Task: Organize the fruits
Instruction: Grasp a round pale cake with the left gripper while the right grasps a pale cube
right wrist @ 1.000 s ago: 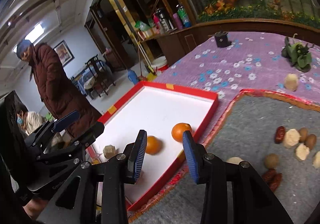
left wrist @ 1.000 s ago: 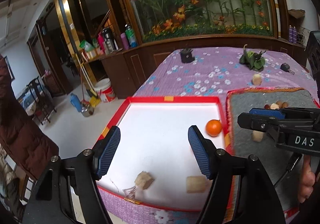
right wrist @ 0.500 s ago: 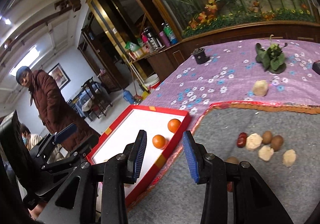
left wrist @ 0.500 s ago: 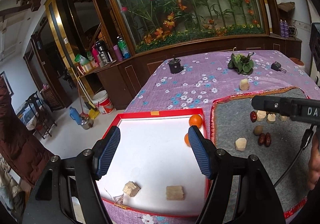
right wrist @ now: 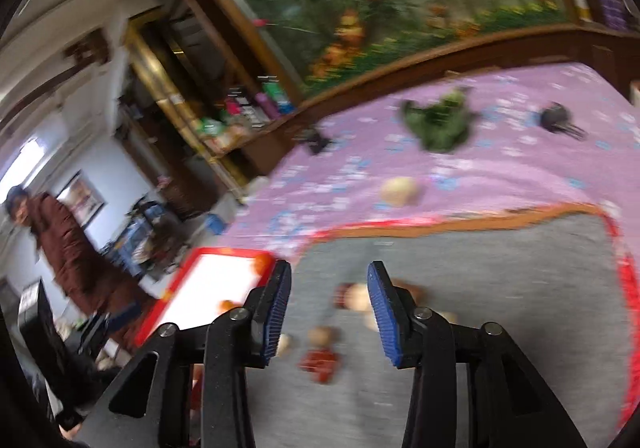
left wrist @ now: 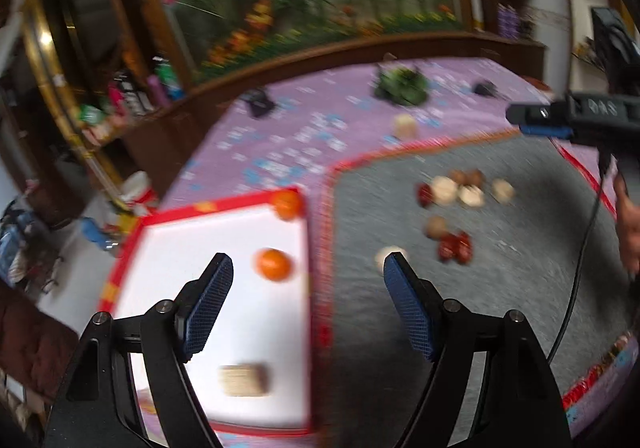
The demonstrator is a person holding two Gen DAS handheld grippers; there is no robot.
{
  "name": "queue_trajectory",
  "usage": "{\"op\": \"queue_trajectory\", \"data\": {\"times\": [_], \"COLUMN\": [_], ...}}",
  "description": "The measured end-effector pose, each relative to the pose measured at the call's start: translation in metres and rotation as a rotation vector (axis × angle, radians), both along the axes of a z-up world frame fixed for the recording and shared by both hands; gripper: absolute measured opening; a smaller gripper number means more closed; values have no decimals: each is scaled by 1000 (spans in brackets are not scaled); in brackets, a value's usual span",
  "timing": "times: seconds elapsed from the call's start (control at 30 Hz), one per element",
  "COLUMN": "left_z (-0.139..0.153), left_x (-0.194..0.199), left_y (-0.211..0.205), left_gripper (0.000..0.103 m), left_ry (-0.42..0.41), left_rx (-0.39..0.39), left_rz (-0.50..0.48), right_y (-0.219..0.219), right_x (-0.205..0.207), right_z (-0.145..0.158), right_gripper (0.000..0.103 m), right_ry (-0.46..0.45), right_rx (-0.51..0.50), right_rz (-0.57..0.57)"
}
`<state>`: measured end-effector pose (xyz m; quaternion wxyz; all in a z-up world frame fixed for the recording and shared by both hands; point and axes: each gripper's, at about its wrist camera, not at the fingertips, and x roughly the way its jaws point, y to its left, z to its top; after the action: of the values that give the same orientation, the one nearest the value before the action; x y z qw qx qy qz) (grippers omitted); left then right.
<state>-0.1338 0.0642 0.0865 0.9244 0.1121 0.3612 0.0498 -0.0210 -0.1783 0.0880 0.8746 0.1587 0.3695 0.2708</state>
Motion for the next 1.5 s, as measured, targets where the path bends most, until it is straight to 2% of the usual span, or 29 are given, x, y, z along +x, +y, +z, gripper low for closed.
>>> {"op": "queue_trajectory", "data": {"times": [0.07, 0.27, 0.43, 0.6, 0.67, 0.73, 0.93, 1.1, 1.13, 1.37, 1.5], "left_z": [-7, -18, -25, -36, -42, -47, -67, -68, -68, -65, -55], "left_x": [7, 21, 24, 39, 46, 53, 69, 68, 66, 61, 51], "left_y": [-9, -21, -22, -20, -18, -17, -18, -25, -26, -21, -15], "left_gripper": [78, 78, 78, 78, 77, 72, 49, 26, 26, 23, 23], "left_ry": [30, 68, 119, 173, 195, 215, 283, 278, 275, 243, 205], "left_rx": [-9, 15, 14, -12, -38, -53, -81, -101, -106, -149, -202], "left_rz": [-34, -94, -189, -238, -234, -236, -246, -276, -274, -235, -206], "right_y": [-10, -5, 21, 35, 35, 36, 35, 35, 35, 25, 13], "right_x": [7, 18, 12, 11, 11, 12, 12, 11, 11, 12, 13], "right_z": [-8, -38, -56, -68, -69, -68, -69, -68, -68, -62, -54], "right_gripper": [44, 44, 44, 41, 42, 39, 36, 31, 27, 27, 27], "right_ry": [24, 84, 83, 50, 51, 44, 31, 22, 22, 9, -8], "right_rx": [-50, -139, -266, -384, -379, -384, -386, -382, -374, -321, -240], "right_rz": [-21, 35, 93, 93, 86, 82, 69, 65, 69, 46, 17]}}
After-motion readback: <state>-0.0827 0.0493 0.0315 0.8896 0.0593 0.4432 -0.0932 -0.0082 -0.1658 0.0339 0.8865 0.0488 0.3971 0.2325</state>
